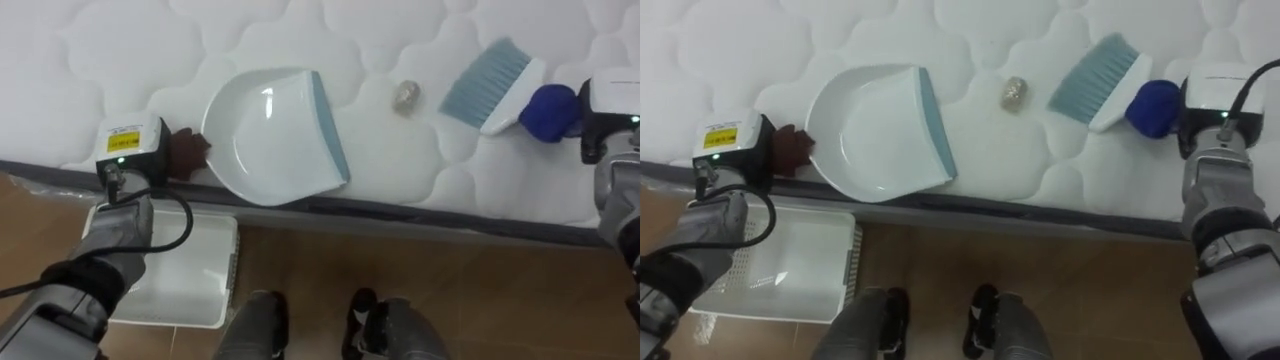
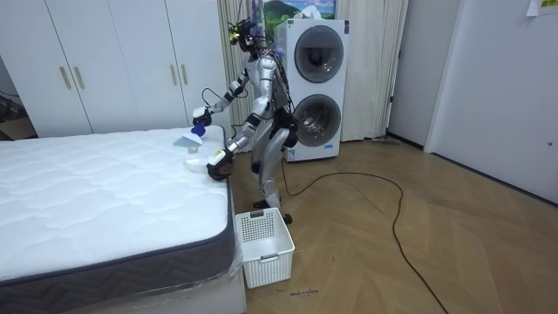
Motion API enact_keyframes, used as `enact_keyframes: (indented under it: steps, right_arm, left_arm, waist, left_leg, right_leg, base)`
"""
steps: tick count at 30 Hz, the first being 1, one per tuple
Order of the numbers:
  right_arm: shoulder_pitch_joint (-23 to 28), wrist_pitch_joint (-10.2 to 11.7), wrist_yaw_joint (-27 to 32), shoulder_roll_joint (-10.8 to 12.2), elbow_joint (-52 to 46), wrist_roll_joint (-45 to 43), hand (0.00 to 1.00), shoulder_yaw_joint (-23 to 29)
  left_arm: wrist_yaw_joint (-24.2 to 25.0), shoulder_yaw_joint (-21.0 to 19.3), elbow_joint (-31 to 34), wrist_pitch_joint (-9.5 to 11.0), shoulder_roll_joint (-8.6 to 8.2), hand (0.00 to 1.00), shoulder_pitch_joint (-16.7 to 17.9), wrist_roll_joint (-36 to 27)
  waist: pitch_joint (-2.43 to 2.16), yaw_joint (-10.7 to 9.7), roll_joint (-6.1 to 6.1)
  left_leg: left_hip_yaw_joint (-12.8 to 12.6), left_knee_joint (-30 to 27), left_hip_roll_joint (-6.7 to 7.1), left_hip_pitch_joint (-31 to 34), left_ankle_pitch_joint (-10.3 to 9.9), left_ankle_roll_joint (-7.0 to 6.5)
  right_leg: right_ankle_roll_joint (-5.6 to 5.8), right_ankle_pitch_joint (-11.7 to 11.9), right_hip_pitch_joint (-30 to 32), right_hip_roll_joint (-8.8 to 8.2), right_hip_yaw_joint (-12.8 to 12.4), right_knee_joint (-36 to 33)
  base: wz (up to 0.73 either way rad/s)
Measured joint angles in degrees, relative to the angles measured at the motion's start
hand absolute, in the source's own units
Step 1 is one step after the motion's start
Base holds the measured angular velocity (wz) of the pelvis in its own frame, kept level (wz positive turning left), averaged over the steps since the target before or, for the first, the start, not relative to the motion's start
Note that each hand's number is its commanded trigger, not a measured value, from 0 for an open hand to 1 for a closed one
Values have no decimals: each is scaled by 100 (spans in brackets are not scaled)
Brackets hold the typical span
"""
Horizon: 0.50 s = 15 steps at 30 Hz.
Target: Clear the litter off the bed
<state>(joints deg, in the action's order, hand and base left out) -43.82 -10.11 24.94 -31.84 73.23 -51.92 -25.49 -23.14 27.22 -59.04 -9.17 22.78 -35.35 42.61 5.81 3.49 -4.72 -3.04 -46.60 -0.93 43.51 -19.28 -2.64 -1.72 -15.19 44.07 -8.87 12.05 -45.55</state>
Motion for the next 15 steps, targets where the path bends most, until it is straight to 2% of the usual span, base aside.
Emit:
enact_keyframes:
  steps: [7,13,15]
  right_arm:
    - [-5,-127,-11,-32,-112,-306,100,-90]
    - [8,-256,-20,-55,-262,-816,100,-257]
    - [8,-322,-109,-75,-343,-932,100,-271]
  left_arm:
    - [10,3,-25,-155,1,100,-109,90]
    - [29,1,-67,-185,4,100,-113,97]
    - [39,-4,-62,-181,5,100,-115,97]
  waist:
    - [0,12,5]
    - [5,48,15]
    - [6,107,17]
  left_leg:
    - [-8,25,-26,-13,3,7]
    - [-10,119,-53,-81,24,30]
    - [-12,156,-122,-90,28,37]
  right_leg:
    - [-21,17,-28,13,56,37]
    - [-25,66,-128,90,86,230]
    - [-41,133,-142,119,115,315]
  base:
    - [-1]
    - [-5]
    - [-9]
